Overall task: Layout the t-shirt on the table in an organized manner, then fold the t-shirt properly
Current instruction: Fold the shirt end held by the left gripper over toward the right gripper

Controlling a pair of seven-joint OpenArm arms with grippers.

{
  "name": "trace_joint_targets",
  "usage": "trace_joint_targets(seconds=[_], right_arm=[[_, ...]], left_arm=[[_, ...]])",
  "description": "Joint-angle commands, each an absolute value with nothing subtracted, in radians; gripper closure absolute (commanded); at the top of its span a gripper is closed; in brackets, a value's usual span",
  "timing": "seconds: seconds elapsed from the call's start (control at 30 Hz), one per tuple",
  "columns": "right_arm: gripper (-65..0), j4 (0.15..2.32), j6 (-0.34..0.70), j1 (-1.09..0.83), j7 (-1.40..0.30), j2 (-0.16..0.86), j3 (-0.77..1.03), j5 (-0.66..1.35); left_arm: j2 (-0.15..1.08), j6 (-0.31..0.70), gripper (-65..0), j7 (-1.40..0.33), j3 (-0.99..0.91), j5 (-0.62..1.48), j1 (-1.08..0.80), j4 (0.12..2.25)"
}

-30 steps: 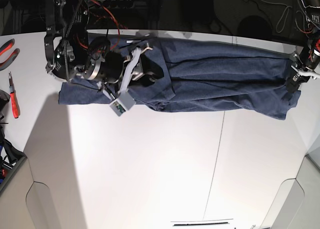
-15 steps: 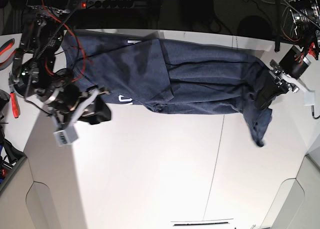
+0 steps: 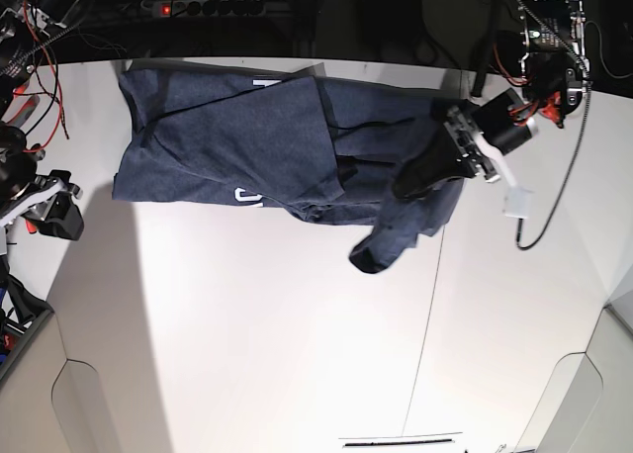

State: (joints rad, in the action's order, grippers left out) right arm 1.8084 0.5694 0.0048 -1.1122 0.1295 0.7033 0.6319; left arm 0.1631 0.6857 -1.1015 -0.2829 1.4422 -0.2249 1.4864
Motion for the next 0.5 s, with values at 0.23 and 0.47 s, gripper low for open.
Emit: trace_joint_targets(seconds=[0.23,0.47], right_arm=[[-18.9,1.825,0.572,-0.040,-1.096,0.138,0.707,0.669],[-18.9,1.825,0.572,-0.042,-1.096,0.138,0.706,0.682]], left_arm=[[0.163,0.698,0.0,-1.056,-0.159,1.412,-0.213,1.504],[0.144,0.698,0.0,-1.037,-0.116,1.337,-0.197,1.504]])
